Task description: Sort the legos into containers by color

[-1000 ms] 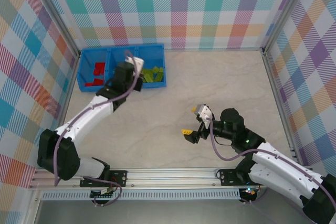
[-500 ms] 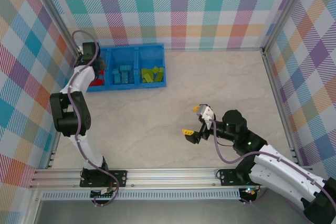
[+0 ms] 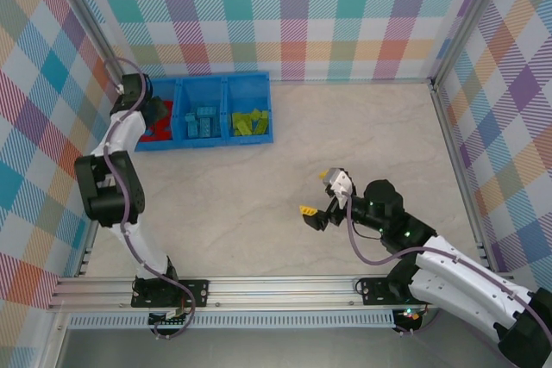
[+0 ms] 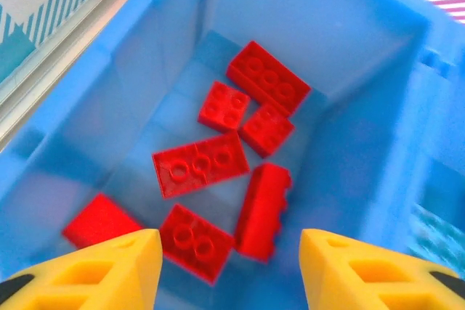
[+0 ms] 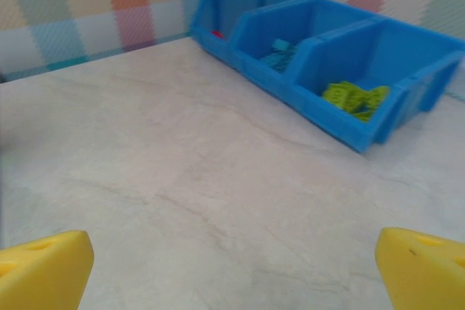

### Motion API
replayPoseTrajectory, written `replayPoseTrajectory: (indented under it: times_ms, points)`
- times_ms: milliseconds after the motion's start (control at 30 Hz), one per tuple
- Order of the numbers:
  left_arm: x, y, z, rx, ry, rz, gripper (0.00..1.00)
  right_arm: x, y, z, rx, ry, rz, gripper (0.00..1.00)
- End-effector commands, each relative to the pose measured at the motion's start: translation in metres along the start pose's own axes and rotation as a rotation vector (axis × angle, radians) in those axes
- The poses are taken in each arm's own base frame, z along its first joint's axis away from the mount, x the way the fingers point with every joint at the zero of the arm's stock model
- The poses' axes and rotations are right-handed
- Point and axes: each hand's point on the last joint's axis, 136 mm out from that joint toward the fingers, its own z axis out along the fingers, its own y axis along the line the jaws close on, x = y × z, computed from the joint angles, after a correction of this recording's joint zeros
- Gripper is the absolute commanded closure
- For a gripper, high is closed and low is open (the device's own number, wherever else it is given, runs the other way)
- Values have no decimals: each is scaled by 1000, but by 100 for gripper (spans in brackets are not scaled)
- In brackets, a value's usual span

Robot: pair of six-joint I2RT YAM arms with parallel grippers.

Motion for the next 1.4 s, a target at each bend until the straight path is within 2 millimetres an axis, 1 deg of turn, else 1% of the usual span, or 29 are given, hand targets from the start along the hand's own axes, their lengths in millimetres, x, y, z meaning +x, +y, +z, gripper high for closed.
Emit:
replayPoseTrajectory:
  times_ms: [0,133,233,267,300,367,433,500,567,600,667,733,767,800,833,867,900,933,967,1000,1033,1067,1100,1133,1167,1200,1233,1300,1367]
  points:
    - [-17,-41,-68,174,-140,-34,44,-1,-45,-4,260,-21,20,0]
    - [24,-72,-127,304,-217,61,41,11,-95,-21,533,24,59,0]
    - [69,-102,-171,436,-303,245,36,25,-143,-46,795,87,113,0]
    - [86,-107,-181,458,-318,307,35,32,-160,-57,884,118,143,0]
    - [99,-108,-187,470,-322,349,35,39,-171,-63,930,155,163,0]
    - [129,-106,-193,482,-308,421,34,51,-193,-73,1006,221,191,0]
    - [145,-94,-194,460,-317,445,34,62,-213,-79,1067,249,219,0]
    - [154,-78,-190,421,-340,445,33,76,-232,-83,1103,265,271,0]
    - [160,-58,-184,362,-374,460,31,101,-248,-80,1088,300,371,0]
    - [161,-51,-182,338,-388,469,29,112,-254,-80,1085,311,427,0]
    - [167,-40,-177,296,-408,507,18,134,-264,-73,1036,311,495,0]
    - [172,-33,-172,272,-414,541,10,144,-272,-63,1009,273,465,0]
    - [173,-30,-169,256,-417,546,8,143,-278,-58,1009,243,428,0]
    - [174,-27,-167,248,-420,549,6,144,-281,-57,1020,243,441,0]
    - [175,-25,-164,239,-428,546,3,138,-285,-53,1014,199,413,0]
    - [174,-23,-162,230,-437,536,2,134,-286,-48,989,176,397,0]
    - [174,-20,-159,223,-443,529,1,127,-288,-40,953,141,338,0]
    - [174,-17,-155,215,-449,519,1,134,-288,-34,933,136,337,0]
    - [174,-16,-152,211,-454,508,1,137,-291,-33,934,116,339,0]
    - [173,-13,-147,206,-455,498,0,142,-288,-41,922,114,388,0]
    - [174,-11,-142,207,-451,490,0,153,-286,-47,944,89,399,0]
    - [175,-9,-136,205,-443,485,0,145,-289,-51,968,12,351,0]
    - [176,-7,-129,209,-430,479,0,143,-281,-49,928,11,352,0]
    - [178,-6,-121,206,-410,476,0,144,-280,-46,910,20,351,0]
    - [178,-6,-116,208,-402,473,0,140,-282,-40,888,12,333,0]
    - [181,-6,-109,210,-390,476,0,139,-274,-27,788,52,323,0]
    - [181,-7,-103,212,-383,475,0,141,-269,-21,746,71,316,0]
    - [180,-10,-96,217,-375,481,0,141,-277,-33,835,36,330,0]
    - [172,-14,-91,236,-409,453,0,143,-282,-29,827,72,357,0]
